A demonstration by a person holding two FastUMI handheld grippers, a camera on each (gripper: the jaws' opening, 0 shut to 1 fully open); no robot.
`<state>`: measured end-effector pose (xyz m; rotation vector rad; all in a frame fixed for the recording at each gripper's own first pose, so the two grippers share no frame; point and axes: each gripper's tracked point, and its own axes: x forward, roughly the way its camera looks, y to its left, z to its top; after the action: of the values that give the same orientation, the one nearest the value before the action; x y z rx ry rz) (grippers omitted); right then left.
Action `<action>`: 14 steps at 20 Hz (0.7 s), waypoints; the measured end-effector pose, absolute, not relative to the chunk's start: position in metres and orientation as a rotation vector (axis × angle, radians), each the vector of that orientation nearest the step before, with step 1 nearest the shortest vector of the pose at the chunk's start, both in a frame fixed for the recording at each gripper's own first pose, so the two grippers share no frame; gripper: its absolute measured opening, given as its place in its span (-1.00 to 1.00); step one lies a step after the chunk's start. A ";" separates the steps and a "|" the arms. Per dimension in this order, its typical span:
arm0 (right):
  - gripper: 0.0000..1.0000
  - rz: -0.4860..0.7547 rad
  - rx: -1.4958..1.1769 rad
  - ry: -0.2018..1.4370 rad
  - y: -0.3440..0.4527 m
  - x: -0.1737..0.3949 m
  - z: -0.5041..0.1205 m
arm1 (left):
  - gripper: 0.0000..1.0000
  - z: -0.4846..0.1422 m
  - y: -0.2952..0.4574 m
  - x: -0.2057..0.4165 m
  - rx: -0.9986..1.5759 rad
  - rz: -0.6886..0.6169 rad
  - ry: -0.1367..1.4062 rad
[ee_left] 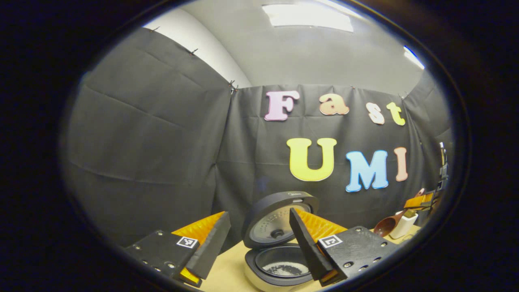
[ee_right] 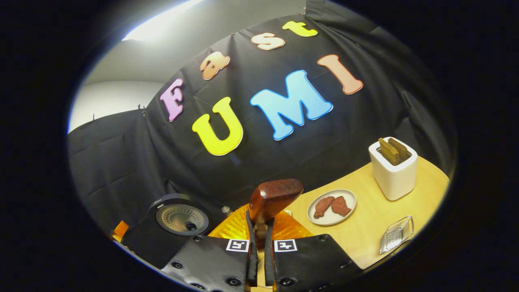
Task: Close the left gripper, press the button to open the rice cooker; take a wooden spoon from the chopstick holder with the right hand, scoop a spoonful of rice and pour it into the rice cooker, then put the wooden spoon back into the chopstick holder.
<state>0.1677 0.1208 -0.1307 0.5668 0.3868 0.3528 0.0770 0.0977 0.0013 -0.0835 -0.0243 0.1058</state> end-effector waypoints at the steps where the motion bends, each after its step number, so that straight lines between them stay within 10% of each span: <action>1: -0.83 0.327 0.566 0.383 0.107 0.167 -0.131 | 0.80 0.002 0.092 0.078 -0.083 0.098 -0.026; 14: -0.84 0.052 0.438 0.417 -0.032 0.140 -0.175 | 0.80 0.003 0.042 0.087 -0.099 0.014 -0.046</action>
<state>0.1404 -0.0316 -0.1749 0.4383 0.4174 0.0523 0.0873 0.0422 0.0032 -0.0990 -0.0455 0.0141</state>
